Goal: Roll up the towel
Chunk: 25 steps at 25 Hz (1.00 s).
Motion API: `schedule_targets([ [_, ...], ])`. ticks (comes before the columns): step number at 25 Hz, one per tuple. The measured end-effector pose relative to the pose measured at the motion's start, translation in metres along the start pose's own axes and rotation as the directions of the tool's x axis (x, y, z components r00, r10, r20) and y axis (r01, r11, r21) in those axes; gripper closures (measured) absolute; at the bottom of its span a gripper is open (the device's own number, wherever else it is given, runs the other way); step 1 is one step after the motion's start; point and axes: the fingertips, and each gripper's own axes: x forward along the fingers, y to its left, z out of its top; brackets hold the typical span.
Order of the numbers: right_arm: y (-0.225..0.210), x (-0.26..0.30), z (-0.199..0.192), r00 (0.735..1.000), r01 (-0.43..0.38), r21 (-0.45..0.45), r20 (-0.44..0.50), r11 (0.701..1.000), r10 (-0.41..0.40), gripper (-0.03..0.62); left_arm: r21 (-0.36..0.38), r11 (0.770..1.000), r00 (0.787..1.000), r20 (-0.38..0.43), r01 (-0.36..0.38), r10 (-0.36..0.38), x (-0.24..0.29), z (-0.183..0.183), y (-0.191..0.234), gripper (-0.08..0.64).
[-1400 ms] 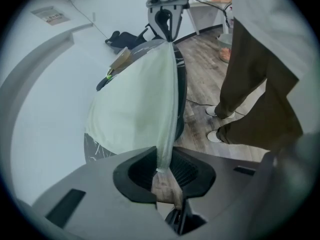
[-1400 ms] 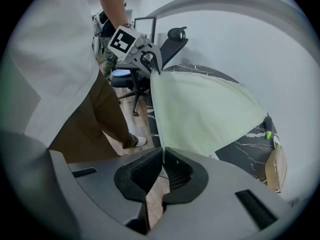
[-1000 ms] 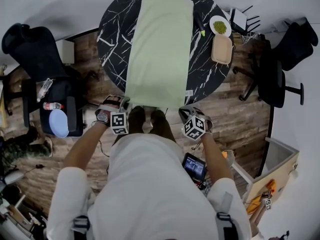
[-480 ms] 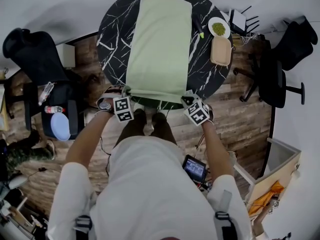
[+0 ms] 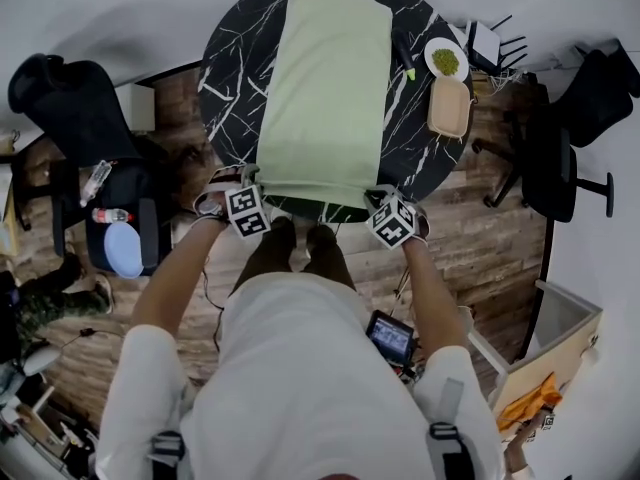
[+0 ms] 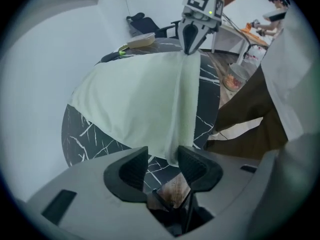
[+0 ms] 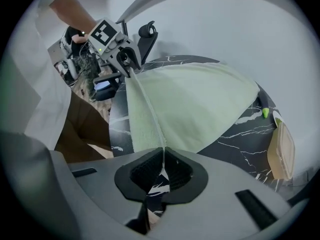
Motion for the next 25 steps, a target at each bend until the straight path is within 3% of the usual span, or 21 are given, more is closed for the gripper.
schedule_targets([
  [4,-0.002,0.000,0.003,1.000,0.013,-0.057,-0.002,0.998,-0.013,0.584,-0.019,1.000,1.000,-0.001,-0.011,0.011,-0.001,-0.005,-0.004,0.373],
  [9,-0.015,-0.006,0.007,0.998,0.063,-0.041,0.029,0.997,-0.061,0.535,-0.155,0.988,0.999,0.028,-0.017,0.022,-0.007,-0.012,0.006,0.308],
  [14,-0.021,-0.008,0.007,0.994,0.107,-0.035,0.041,0.994,-0.106,0.535,-0.224,0.969,0.994,0.023,-0.100,0.108,-0.011,-0.015,0.028,0.316],
  [17,-0.019,-0.006,0.009,0.992,0.122,-0.037,0.048,0.992,-0.120,0.540,-0.225,0.969,0.995,-0.001,-0.101,0.103,-0.005,-0.015,0.024,0.342],
  [20,-0.020,-0.023,0.024,0.977,0.186,-0.076,0.121,0.980,-0.176,0.541,-0.210,0.974,0.996,0.014,-0.088,0.093,-0.007,-0.013,0.019,0.351],
  [23,0.005,-0.041,0.038,0.970,0.191,-0.226,0.191,0.955,-0.149,0.555,-0.184,0.977,0.992,0.054,-0.105,0.117,-0.019,-0.019,0.018,0.333],
  [25,0.030,-0.039,0.030,0.981,0.147,-0.328,0.172,0.933,-0.094,0.558,-0.109,0.987,0.987,0.096,-0.121,0.132,-0.029,-0.017,0.014,0.333],
])
